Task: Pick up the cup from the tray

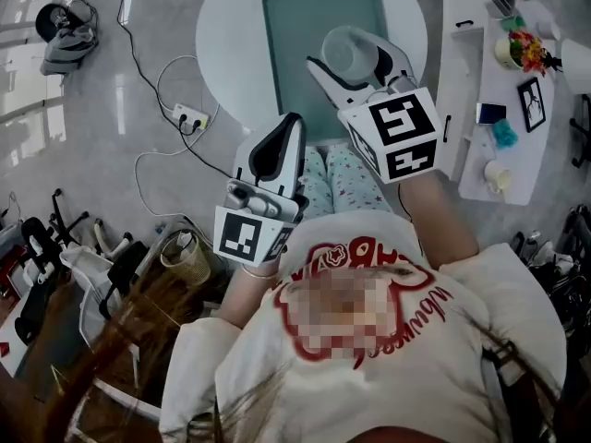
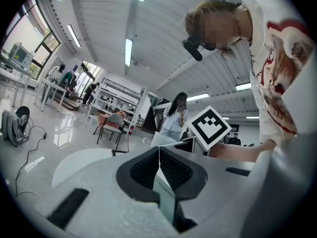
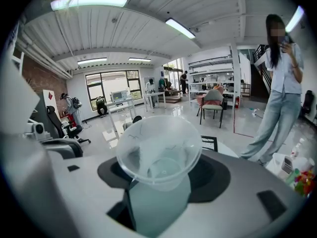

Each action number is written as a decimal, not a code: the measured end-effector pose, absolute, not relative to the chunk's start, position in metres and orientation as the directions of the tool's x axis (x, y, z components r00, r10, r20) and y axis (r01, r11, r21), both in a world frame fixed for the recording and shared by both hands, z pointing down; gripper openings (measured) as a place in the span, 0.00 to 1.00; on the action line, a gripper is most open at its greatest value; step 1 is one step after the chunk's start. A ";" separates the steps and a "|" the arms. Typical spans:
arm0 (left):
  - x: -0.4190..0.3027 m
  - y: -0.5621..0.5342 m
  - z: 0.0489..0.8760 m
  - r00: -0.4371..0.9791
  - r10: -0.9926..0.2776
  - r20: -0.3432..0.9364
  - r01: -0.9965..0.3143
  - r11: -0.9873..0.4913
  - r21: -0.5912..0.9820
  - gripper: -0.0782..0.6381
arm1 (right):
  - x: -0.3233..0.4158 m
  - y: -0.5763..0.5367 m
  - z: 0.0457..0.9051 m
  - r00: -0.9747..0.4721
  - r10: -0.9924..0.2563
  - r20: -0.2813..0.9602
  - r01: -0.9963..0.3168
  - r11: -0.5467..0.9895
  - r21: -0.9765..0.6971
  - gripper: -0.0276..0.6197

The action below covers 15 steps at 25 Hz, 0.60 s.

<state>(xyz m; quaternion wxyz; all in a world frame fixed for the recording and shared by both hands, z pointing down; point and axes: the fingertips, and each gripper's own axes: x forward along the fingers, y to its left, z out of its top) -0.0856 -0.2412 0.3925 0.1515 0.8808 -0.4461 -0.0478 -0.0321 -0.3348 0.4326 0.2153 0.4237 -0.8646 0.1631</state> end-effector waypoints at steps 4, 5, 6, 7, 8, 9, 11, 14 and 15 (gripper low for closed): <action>-0.083 -0.246 0.380 0.605 -0.796 0.030 -0.767 -0.572 0.289 0.13 | -0.030 -0.330 0.413 -0.558 -0.668 0.493 -0.799 0.592 -0.102 0.50; -0.082 -0.246 0.378 0.604 -0.797 0.027 -0.768 -0.572 0.288 0.13 | -0.029 -0.328 0.410 -0.562 -0.666 0.490 -0.797 0.595 -0.104 0.50; -0.082 -0.246 0.375 0.604 -0.797 0.026 -0.768 -0.573 0.286 0.13 | -0.029 -0.326 0.407 -0.565 -0.664 0.490 -0.794 0.599 -0.104 0.50; -0.082 -0.246 0.373 0.604 -0.797 0.025 -0.768 -0.573 0.284 0.13 | -0.029 -0.323 0.404 -0.567 -0.662 0.489 -0.792 0.602 -0.104 0.50; -0.081 -0.245 0.371 0.605 -0.796 0.025 -0.769 -0.575 0.281 0.13 | -0.029 -0.321 0.401 -0.568 -0.662 0.489 -0.790 0.604 -0.101 0.50; -0.081 -0.245 0.368 0.605 -0.795 0.025 -0.769 -0.576 0.277 0.13 | -0.029 -0.319 0.399 -0.569 -0.661 0.488 -0.789 0.607 -0.098 0.50; -0.081 -0.245 0.363 0.607 -0.794 0.020 -0.769 -0.581 0.268 0.13 | -0.028 -0.315 0.394 -0.571 -0.661 0.486 -0.785 0.613 -0.089 0.50; -0.079 -0.245 0.355 0.607 -0.795 0.010 -0.771 -0.586 0.248 0.13 | -0.027 -0.310 0.384 -0.583 -0.660 0.474 -0.776 0.625 -0.084 0.50; -0.079 -0.246 0.351 0.606 -0.795 0.007 -0.773 -0.587 0.241 0.13 | -0.026 -0.309 0.380 -0.591 -0.658 0.466 -0.772 0.630 -0.090 0.50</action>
